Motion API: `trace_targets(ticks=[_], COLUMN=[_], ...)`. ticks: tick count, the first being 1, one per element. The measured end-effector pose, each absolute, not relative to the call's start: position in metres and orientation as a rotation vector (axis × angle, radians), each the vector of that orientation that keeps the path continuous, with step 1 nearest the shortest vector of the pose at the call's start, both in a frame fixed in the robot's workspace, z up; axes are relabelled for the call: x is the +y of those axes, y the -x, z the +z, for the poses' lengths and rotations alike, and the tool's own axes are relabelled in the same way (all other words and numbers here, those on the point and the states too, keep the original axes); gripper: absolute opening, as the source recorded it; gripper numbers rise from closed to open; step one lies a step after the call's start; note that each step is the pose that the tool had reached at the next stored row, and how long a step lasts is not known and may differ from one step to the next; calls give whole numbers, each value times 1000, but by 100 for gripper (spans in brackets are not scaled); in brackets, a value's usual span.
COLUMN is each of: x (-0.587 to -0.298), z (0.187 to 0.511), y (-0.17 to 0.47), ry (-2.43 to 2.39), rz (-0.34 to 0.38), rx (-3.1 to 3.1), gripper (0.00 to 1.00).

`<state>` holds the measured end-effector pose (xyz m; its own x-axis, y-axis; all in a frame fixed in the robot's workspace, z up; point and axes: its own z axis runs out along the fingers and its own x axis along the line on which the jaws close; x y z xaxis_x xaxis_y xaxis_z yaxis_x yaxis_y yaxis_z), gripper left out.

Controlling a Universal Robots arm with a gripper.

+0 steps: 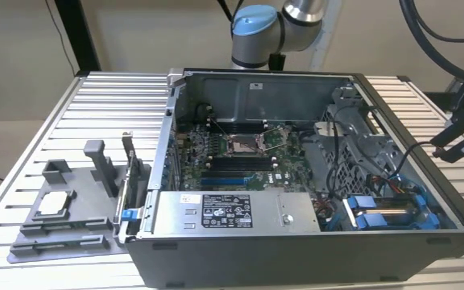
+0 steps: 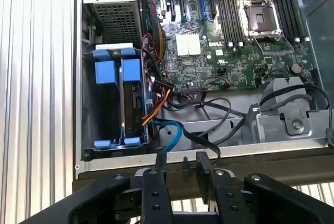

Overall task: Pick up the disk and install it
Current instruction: 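Insert the second disk wire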

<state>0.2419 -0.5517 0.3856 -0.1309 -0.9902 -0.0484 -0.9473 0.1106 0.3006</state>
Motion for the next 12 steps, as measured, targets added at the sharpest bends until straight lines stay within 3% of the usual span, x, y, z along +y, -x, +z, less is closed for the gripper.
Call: trace_targets(ticks=[1, 2, 12], x=[-552, -552, -552], z=[385, 385, 385], y=[-242, -242, -242], ry=[-1954, -1954, -1954], rz=[-389, -389, -389], rx=[-2212, -2212, -2212], gripper=[100, 0, 0])
